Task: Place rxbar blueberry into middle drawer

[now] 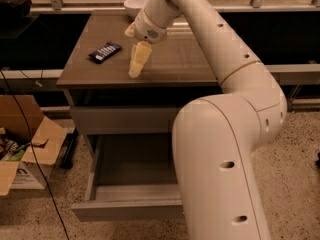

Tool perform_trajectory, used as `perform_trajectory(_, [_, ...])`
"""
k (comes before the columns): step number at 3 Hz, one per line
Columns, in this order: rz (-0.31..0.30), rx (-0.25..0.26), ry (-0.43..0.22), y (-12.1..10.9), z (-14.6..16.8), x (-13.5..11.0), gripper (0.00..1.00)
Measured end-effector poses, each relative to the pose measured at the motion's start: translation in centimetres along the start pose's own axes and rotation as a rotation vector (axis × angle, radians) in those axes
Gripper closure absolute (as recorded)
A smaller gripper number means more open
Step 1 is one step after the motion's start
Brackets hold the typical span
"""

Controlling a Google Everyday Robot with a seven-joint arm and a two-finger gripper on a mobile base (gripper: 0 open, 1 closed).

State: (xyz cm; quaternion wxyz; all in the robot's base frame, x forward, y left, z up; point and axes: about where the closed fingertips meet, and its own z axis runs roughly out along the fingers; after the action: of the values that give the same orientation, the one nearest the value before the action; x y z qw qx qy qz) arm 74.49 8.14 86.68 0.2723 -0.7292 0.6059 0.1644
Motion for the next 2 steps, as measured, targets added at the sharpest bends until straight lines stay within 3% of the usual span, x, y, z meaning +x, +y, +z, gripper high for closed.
perform_trajectory(1, [0.008, -0.016, -0.038, 0.2, 1.1, 0.0, 0.0])
perform_trajectory(2, [-0.006, -0.031, -0.09, -0.1, 3.9, -1.7, 0.0])
